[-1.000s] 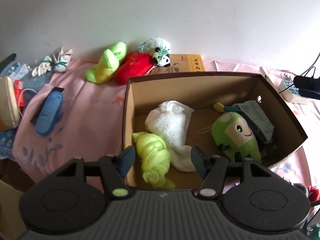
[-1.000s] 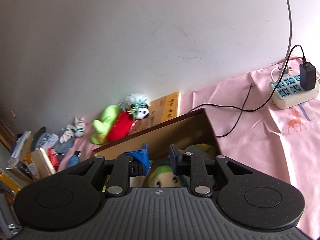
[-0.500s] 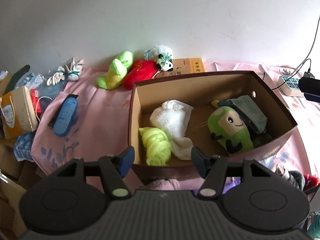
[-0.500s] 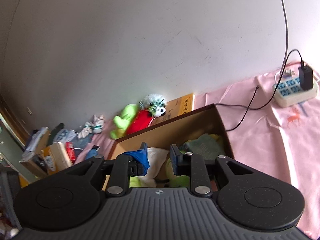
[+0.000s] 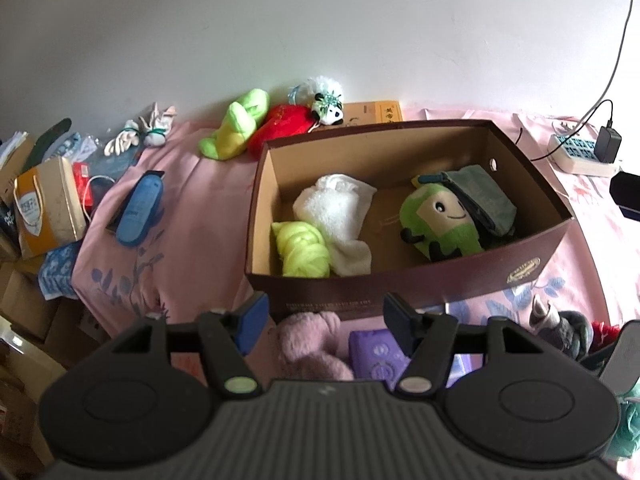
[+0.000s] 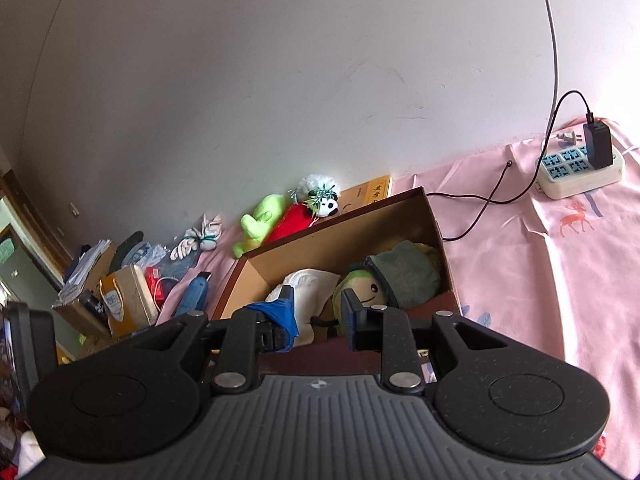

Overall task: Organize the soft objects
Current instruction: 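Withdraw both tools from the box back toward the pile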

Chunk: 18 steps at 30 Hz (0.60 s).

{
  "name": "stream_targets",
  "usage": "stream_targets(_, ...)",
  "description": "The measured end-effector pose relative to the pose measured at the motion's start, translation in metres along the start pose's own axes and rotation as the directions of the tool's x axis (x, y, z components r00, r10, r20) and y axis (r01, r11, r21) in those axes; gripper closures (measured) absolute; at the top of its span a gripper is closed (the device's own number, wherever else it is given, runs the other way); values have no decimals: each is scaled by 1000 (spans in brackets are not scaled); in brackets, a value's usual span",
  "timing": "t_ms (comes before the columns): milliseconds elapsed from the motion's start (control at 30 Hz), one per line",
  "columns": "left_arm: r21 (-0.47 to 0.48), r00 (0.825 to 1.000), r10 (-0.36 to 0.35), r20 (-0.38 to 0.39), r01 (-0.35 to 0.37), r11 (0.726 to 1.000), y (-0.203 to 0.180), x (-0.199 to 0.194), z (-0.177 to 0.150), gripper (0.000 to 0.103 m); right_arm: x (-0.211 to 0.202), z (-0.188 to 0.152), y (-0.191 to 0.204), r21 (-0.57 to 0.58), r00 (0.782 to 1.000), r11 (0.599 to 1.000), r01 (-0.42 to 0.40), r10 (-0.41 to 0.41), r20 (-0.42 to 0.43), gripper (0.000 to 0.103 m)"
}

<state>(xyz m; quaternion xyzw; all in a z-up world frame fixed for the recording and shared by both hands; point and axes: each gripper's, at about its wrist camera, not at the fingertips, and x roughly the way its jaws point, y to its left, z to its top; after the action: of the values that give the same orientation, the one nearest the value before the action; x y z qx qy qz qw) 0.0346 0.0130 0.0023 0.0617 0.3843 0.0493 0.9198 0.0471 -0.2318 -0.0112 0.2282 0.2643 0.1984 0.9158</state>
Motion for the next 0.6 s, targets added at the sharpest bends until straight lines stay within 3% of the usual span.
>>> stream_targets(600,35,999,-8,-40,10,999,-40,-21,-29,37,-40,-27,-9,-70,1000,998,-7,5,-29,95)
